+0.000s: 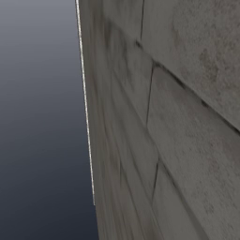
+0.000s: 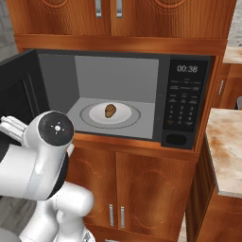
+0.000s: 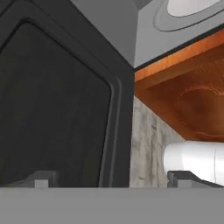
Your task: Retrieve the reheated potato from the microwave, then place the potato, cheese, and condiment on the cutting board.
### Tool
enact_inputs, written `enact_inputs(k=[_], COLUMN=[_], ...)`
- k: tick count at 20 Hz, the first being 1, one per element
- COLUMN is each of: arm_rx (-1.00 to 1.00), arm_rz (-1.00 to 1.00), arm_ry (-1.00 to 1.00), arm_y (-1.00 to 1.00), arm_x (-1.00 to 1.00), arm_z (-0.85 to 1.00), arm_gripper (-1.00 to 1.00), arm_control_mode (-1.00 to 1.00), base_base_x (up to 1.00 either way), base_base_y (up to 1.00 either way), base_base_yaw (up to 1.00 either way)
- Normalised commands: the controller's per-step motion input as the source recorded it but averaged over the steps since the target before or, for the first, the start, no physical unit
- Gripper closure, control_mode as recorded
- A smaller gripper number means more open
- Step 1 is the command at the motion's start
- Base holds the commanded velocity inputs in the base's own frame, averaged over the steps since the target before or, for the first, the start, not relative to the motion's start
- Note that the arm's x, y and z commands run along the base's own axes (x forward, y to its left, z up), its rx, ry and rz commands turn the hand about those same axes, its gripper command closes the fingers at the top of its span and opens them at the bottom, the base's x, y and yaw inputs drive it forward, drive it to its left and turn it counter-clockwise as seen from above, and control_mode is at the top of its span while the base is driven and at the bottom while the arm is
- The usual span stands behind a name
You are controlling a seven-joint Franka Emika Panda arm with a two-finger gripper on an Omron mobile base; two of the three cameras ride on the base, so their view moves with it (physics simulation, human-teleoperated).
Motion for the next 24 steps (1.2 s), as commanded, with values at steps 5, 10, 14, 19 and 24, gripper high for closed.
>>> enact_inputs(k=[5, 10, 14, 19, 24], arm_rx=[-0.21, -0.23, -0.20, -0.18, -0.20], arm_rz=[-0.01, 0.00, 0.00, 0.00, 0.00], arm_ry=[-0.27, -0.25, -0.09, -0.02, 0.00], arm_y=[-0.30, -0.24, -0.18, -0.15, -0.19], arm_x=[0.65, 0.73, 0.84, 0.81, 0.74], arm_z=[0.00, 0.00, 0.00, -0.02, -0.11], arm_gripper=[-1.00, -1.00, -1.00, -1.00, -1.00], arm_control_mode=[-1.00, -1.00, -1.00, -1.00, -1.00], base_base_x=[0.00, 0.00, 0.00, 0.00, 0.00], base_base_y=[0.00, 0.00, 0.00, 0.00, 0.00], base_base_yaw=[0.00, 0.00, 0.00, 0.00, 0.00])
